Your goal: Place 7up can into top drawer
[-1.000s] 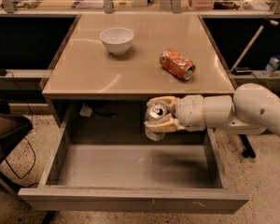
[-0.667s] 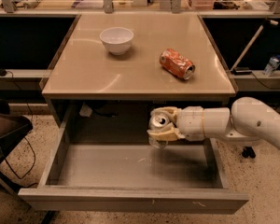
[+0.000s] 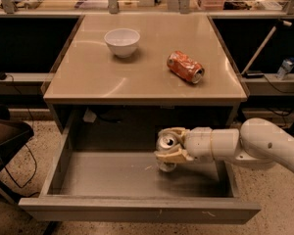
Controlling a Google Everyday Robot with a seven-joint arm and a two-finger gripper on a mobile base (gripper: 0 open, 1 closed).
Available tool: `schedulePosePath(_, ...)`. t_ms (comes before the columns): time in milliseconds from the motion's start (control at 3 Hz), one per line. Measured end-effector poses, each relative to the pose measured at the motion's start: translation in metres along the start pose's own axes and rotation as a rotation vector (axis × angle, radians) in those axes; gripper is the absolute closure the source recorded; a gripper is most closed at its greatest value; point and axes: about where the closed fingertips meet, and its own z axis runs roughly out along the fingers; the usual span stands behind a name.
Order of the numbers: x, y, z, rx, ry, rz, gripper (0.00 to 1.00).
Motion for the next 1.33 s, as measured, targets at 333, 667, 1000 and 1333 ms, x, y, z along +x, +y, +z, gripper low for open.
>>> schedulePosePath(333, 0.0003, 0.0006, 0.0002, -0.001, 0.000, 0.001, 1.00)
schedulePosePath(667, 0.0003, 0.0006, 0.0002, -0.001, 0.000, 0.001, 0.81)
schedulePosePath(1000, 0.0003, 0.0007, 0.0003, -0.001, 0.000, 0.001, 0.58)
schedulePosePath(1333, 0.0003, 0.0007, 0.0003, -0.001, 0.000, 0.001, 0.35)
